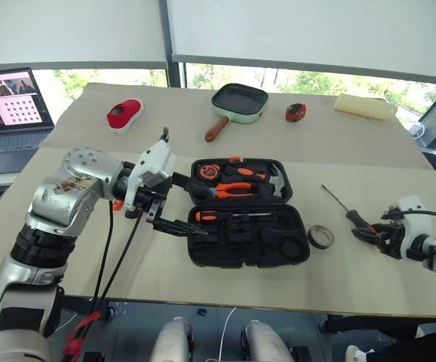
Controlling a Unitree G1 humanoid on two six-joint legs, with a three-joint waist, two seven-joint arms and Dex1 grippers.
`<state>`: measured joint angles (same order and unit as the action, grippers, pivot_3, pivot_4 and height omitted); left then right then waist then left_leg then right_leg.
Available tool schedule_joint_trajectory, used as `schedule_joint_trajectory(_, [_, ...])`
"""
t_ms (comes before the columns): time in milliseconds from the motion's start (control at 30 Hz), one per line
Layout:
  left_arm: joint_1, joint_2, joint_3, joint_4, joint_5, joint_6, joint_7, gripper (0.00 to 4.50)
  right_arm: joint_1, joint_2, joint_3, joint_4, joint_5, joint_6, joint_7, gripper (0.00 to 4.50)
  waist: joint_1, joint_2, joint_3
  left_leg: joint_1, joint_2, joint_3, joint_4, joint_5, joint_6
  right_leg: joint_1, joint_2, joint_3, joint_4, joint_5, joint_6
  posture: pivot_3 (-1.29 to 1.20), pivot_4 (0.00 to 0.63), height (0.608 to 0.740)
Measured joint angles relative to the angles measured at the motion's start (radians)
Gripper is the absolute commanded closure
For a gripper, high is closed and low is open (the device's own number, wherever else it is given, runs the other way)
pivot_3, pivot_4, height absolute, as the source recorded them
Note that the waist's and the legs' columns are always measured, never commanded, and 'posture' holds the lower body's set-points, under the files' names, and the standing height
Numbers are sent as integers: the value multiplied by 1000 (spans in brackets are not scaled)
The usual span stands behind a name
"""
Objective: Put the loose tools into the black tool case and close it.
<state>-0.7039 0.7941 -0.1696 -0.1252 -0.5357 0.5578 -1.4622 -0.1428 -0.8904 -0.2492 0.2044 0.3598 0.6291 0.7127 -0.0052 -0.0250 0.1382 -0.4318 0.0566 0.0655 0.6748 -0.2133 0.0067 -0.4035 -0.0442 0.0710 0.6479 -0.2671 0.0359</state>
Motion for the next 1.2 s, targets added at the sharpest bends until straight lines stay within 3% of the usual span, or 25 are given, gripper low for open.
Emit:
schedule_joint_trajectory(100, [25,30,19,-10,-2,17,7,0,15,-12,-48,-29,18,-2,28,3451,-3,2,2,0,0,0,0,0,0,-1,0,1,0,0,0,0,150,740])
schedule_joint_trajectory(267, [107,132,43,-64,-15,37,-24,0,-84,-91,-60,-259,121,-18,222,3451,-31,7,4,2,2,0,-3,0,0,-1,2,2,1,0,0,0,150,740])
schedule_joint_trajectory(400, [139,155,55,-93,-16,35,-33,0,-285,-114,163,-408,121,-68,408,3451,-30,3,7,6,3,0,-5,0,0,0,3,0,1,-1,-2,0,150,740])
schedule_joint_trajectory(533, [140,149,58,-102,-16,37,-10,0,-403,-31,415,-306,-23,-212,523,3451,-3,1,8,0,2,2,-1,0,0,-3,0,0,1,0,-1,0,150,740])
schedule_joint_trajectory(667, [141,142,59,-106,-16,37,7,0,-467,6,494,-190,-118,-338,567,3451,7,1,9,-6,2,2,2,0,0,-8,0,0,1,0,-1,0,150,740])
schedule_joint_trajectory(867, [160,145,71,-111,-16,36,24,0,-502,23,530,-52,-204,-501,633,3451,11,0,9,-9,2,3,2,0,0,-14,0,0,8,0,-1,0,150,740])
schedule_joint_trajectory(1200, [165,145,71,-120,-16,31,38,0,-503,85,551,18,-288,-569,631,3451,7,0,9,-9,2,3,3,1,-1,-18,1,1,15,-1,-3,0,150,740])
